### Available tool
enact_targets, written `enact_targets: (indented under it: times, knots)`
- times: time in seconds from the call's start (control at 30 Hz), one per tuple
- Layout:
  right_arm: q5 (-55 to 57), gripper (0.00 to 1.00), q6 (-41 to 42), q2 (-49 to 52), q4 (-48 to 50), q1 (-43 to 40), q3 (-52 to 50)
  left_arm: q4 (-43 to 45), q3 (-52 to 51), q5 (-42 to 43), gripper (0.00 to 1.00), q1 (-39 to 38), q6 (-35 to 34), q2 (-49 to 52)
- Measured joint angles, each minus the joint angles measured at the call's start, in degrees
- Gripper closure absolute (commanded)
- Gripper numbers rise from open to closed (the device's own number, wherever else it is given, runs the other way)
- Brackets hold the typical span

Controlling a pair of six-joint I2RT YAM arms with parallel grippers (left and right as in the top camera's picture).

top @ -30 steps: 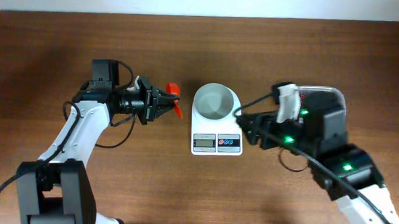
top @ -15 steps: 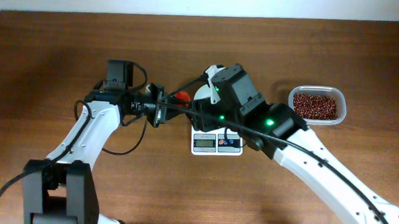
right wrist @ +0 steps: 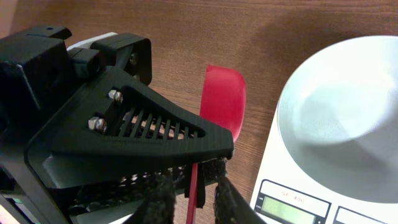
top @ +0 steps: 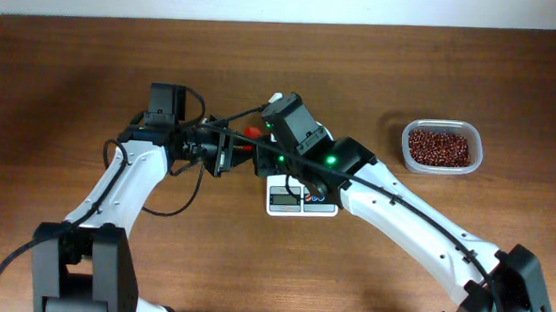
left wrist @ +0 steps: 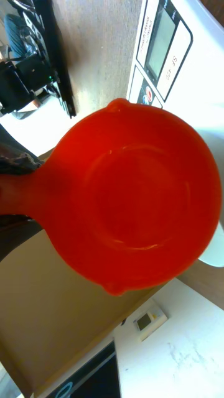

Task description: Scoop item into bowl and weigh 50g on scale

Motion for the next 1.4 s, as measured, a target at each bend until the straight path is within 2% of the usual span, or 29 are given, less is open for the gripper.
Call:
enact_targets:
  times: [0.07, 0.13, 0.17, 0.23, 0.27, 0.33, 0.37, 0.47, 0.53, 0.67, 0.7, 0.73, 0.77, 0.83, 0.97, 1.03, 1.1, 1.23, 1.4]
  knots:
    - [0.2, 0.96, 0.9, 0.0, 0.1, 0.0, 0.0, 0.0, 0.0, 0.0, 1.00, 0.0, 0.0, 0.0]
    - [0.4, 0.96, 1.5, 0.0, 0.1, 0.0, 0.0, 0.0, 0.0, 0.0, 0.99, 0.0, 0.0, 0.0]
    - [0.4, 0.95, 1.5, 0.0, 0.1, 0.0, 0.0, 0.0, 0.0, 0.0, 0.96, 0.0, 0.0, 0.0]
    - [0.4, 0.96, 1.6, 0.0, 0.1, 0.0, 0.0, 0.0, 0.0, 0.0, 0.96, 0.0, 0.0, 0.0]
    - [0.4, 0.96, 1.5, 0.0, 0.1, 0.0, 0.0, 0.0, 0.0, 0.0, 0.93, 0.0, 0.0, 0.0]
    - [0.8, 0.96, 1.6, 0.0, 0.1, 0.0, 0.0, 0.1, 0.0, 0.0, 0.70, 0.0, -0.2, 0.0]
    - [0.9, 0.96, 1.2, 0.0, 0.1, 0.1, 0.0, 0.2, 0.0, 0.0, 0.53, 0.0, -0.2, 0.0]
    - [1.5, 0.96, 0.0, 0.0, 0.0, 0.0, 0.0, 1.0, 0.0, -1.4, 0.41, 0.0, 4.1, 0.0]
    - [0.9, 0.96, -2.2, 0.4, -2.3, -0.5, 2.2, 5.4, 0.0, -1.2, 0.37, 0.0, 12.3, 0.0]
    - [-7.7, 0.96, -7.6, 1.0, -12.6, -5.1, 11.1, 7.9, 0.0, 0.4, 0.30, 3.9, 23.3, -0.1]
    - [-9.7, 0.96, -9.1, 1.0, -15.9, -7.3, 13.1, 8.0, 0.0, 0.3, 0.07, 5.5, 27.4, -0.1]
    - [-10.8, 0.96, -10.4, 1.0, -19.3, -9.6, 15.0, 7.9, 0.0, 0.2, 0.01, 7.1, 29.9, -0.1]
    - [-11.6, 0.96, -12.9, 1.0, -25.6, -14.2, 17.5, 7.6, 0.0, 0.2, 0.01, 8.6, 33.7, -0.1]
    - [-11.9, 0.96, -15.9, 1.0, -30.7, -19.6, 18.5, 7.5, 0.0, 0.3, 0.01, 9.1, 38.7, -0.1]
    - [-12.0, 0.96, -21.9, 1.0, -39.6, -36.3, 19.3, 7.4, 0.0, 0.2, 0.01, 9.1, 48.7, -0.1]
    - [-10.0, 0.96, -24.5, 1.2, -45.0, -43.5, 22.7, 7.3, 0.0, 0.0, 0.01, 9.1, 50.6, -0.1]
    - [-2.7, 0.96, -25.3, 1.1, -47.1, -47.6, 24.0, 7.3, 0.0, -0.2, 0.01, 9.1, 52.2, -0.1]
    - [6.9, 0.96, -29.4, 3.0, -47.4, -48.0, 24.1, 6.5, 0.0, -5.4, 0.01, 6.7, 55.6, -0.1]
    - [10.1, 0.96, -34.2, 12.1, -46.7, -48.0, 24.2, 6.4, 0.0, -9.3, 0.01, 5.4, 60.0, -0.1]
